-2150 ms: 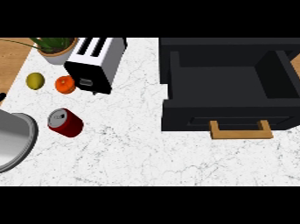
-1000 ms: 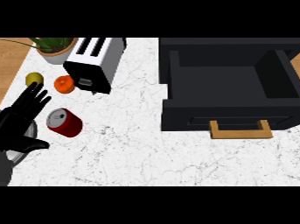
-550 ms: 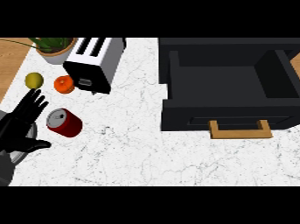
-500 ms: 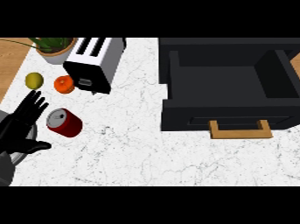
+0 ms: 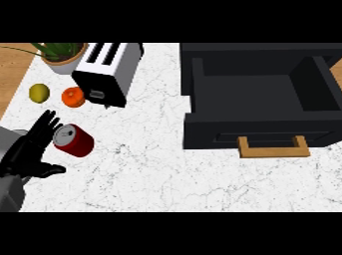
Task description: Pick up the can, place it into the drawer and close the drawer
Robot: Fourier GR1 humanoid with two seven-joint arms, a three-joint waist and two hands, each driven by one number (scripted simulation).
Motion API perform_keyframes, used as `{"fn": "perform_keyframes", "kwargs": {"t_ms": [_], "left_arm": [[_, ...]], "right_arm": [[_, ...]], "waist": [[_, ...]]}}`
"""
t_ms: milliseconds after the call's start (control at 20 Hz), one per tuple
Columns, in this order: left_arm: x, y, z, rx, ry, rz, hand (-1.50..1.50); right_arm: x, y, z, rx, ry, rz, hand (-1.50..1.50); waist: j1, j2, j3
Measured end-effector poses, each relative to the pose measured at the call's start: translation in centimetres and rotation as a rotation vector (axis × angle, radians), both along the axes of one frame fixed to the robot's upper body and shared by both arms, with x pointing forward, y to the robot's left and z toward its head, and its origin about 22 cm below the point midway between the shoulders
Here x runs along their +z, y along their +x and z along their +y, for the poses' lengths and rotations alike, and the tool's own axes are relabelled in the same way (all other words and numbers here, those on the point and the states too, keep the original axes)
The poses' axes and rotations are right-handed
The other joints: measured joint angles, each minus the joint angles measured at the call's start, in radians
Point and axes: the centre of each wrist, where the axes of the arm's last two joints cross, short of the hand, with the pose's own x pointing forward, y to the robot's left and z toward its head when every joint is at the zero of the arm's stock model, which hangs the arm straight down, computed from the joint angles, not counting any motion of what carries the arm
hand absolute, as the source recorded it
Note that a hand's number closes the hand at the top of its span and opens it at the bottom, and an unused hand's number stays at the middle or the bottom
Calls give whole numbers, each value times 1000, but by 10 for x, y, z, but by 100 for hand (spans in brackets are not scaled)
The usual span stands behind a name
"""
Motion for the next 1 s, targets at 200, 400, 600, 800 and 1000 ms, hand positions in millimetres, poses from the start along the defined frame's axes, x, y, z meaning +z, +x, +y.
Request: {"fn": "perform_keyframes", "kwargs": {"t_ms": [200, 400, 600, 800, 1000], "left_arm": [[-16, -5, -1, 9, -24, 25, -150], [-22, 1, -4, 13, -42, 38, -150], [-29, 1, -9, 4, -59, 49, -150], [-31, 7, -18, 19, -94, 49, -150], [-31, 14, -26, 10, -133, 57, 150]], "right_arm": [[4, -2, 0, 2, -4, 3, -150], [7, -4, 2, 5, 2, 0, -150], [9, -9, 3, 3, -1, 2, -150], [12, -13, 4, 6, 2, -1, -150], [14, -9, 2, 12, 10, -1, -150]], "waist": [[-1, 3, -4], [-7, 6, -6], [-7, 6, -7], [-6, 6, -7], [-6, 7, -7]]}}
